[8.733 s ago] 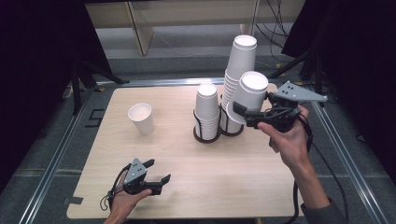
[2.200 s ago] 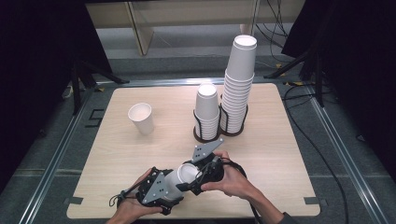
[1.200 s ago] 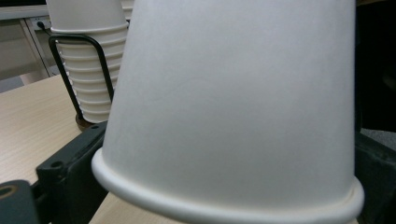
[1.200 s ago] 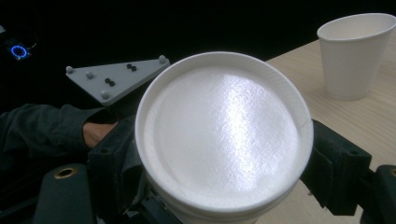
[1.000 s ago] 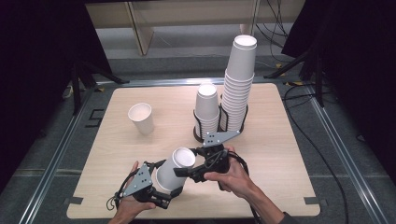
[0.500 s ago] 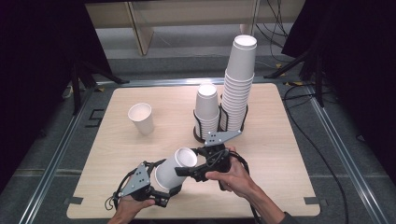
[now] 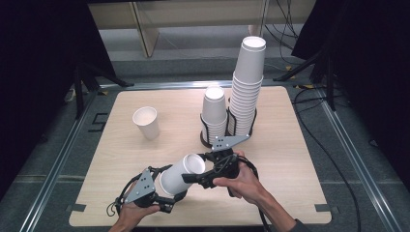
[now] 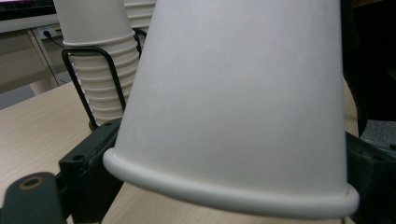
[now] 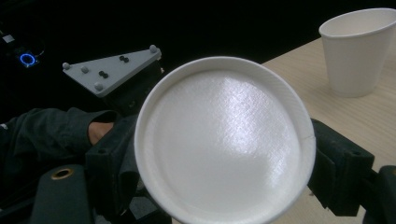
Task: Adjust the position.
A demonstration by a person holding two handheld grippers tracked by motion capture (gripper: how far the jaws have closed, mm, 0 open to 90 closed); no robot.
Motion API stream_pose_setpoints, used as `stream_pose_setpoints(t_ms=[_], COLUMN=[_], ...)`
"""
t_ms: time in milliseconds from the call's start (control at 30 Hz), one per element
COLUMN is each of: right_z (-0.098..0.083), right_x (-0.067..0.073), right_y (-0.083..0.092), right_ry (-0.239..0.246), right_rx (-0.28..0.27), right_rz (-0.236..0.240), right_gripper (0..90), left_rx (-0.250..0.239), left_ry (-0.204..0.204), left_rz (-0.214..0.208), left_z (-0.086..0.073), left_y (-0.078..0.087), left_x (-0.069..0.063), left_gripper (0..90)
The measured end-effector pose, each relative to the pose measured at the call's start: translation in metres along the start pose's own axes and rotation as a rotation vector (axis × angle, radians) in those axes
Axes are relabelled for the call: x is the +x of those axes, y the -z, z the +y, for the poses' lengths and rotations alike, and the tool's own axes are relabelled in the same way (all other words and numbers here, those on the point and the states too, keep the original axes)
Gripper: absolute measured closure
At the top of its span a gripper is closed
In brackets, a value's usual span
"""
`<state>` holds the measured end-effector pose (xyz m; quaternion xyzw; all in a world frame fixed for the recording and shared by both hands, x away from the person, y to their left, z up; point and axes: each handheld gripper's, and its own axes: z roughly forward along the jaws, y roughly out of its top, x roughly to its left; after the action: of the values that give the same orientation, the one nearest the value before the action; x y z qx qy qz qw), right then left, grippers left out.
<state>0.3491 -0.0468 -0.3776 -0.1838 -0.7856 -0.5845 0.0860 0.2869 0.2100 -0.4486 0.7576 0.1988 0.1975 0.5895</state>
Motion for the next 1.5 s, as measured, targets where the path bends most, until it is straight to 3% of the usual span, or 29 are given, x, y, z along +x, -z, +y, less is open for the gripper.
stream_pose_setpoints(t_ms=[233, 267, 400, 433, 567, 600, 633, 667, 733, 767, 900, 967, 1000, 1067, 1133, 1167, 1200, 1233, 1300, 1367, 1400, 1433, 1500], right_z=[0.001, 0.001, 0.002, 0.003, 0.006, 0.007, 0.009, 0.010, 0.012, 0.013, 0.014, 0.012, 0.011, 0.006, 0.005, 0.005, 0.002, 0.003, -0.001, -0.003, -0.003, -0.005, -0.007], right_x=[0.001, -0.001, 0.000, 0.000, 0.003, 0.005, 0.005, 0.006, 0.009, 0.010, 0.016, 0.020, 0.019, 0.024, 0.024, 0.022, 0.025, 0.023, 0.026, 0.027, 0.027, 0.028, 0.030], right_y=[0.001, 0.000, 0.002, 0.003, 0.008, 0.010, 0.011, 0.012, 0.015, 0.016, 0.017, 0.015, 0.014, 0.007, 0.005, 0.001, 0.000, -0.003, -0.007, -0.012, -0.014, -0.017, -0.022], right_ry=[-0.010, 0.017, 0.024, 0.036, 0.064, 0.064, 0.107, 0.119, 0.149, 0.193, 0.264, 0.264, 0.307, 0.307, 0.322, 0.386, 0.344, 0.407, 0.401, 0.447, 0.470, 0.479, 0.483], right_rx=[0.033, 0.027, 0.049, 0.057, 0.081, 0.099, 0.107, 0.121, 0.154, 0.175, 0.283, 0.346, 0.360, 0.446, 0.462, 0.479, 0.498, 0.511, 0.545, 0.578, 0.589, 0.612, 0.635], right_rz=[-0.011, -0.001, -0.016, -0.029, -0.054, -0.063, -0.070, -0.078, -0.104, -0.124, -0.149, -0.165, -0.167, -0.195, -0.201, -0.196, -0.205, -0.209, -0.212, -0.211, -0.217, -0.226, -0.219], right_gripper=[21.3, 21.0, 19.3, 18.5, 17.3, 16.9, 16.4, 16.3, 16.1, 15.9, 16.3, 16.4, 16.5, 16.8, 17.0, 17.4, 17.7, 17.5, 17.9, 18.5, 18.6, 18.6, 18.8], left_rx=[0.026, 0.029, 0.039, 0.069, 0.087, 0.114, 0.130, 0.128, 0.150, 0.182, 0.232, 0.254, 0.271, 0.293, 0.320, 0.331, 0.347, 0.350, 0.367, 0.386, 0.416, 0.407, 0.436], left_ry=[-0.032, -0.033, -0.050, -0.061, -0.087, -0.097, -0.105, -0.114, -0.116, -0.135, -0.150, -0.159, -0.160, -0.178, -0.192, -0.195, -0.208, -0.206, -0.221, -0.234, -0.271, -0.258, -0.291], left_rz=[0.005, 0.005, -0.003, -0.001, -0.012, -0.013, -0.019, -0.018, -0.033, -0.023, -0.047, -0.044, -0.046, -0.047, -0.044, -0.042, -0.050, -0.052, -0.053, -0.058, -0.062, -0.059, -0.070], left_z=[0.002, 0.002, 0.001, 0.002, 0.001, 0.002, 0.002, 0.001, 0.000, 0.000, -0.002, -0.002, -0.003, -0.003, -0.003, -0.003, -0.002, -0.002, -0.002, -0.002, 0.000, -0.001, 0.001], left_y=[0.001, 0.000, -0.002, 0.000, -0.002, -0.002, -0.002, -0.003, -0.005, -0.004, -0.007, -0.008, -0.008, -0.009, -0.009, -0.008, -0.009, -0.009, -0.009, -0.010, -0.010, -0.011, -0.012], left_x=[0.000, -0.001, -0.001, -0.001, -0.003, -0.003, -0.003, -0.003, -0.003, -0.003, -0.004, -0.004, -0.004, -0.004, -0.004, -0.004, -0.004, -0.004, -0.004, -0.006, -0.006, -0.009, -0.010], left_gripper=[12.2, 12.4, 12.8, 13.0, 13.1, 13.2, 13.3, 13.3, 13.3, 13.3, 13.4, 13.3, 13.3, 13.2, 13.2, 13.2, 13.2, 13.1, 13.2, 13.2, 13.2, 13.2, 13.2])
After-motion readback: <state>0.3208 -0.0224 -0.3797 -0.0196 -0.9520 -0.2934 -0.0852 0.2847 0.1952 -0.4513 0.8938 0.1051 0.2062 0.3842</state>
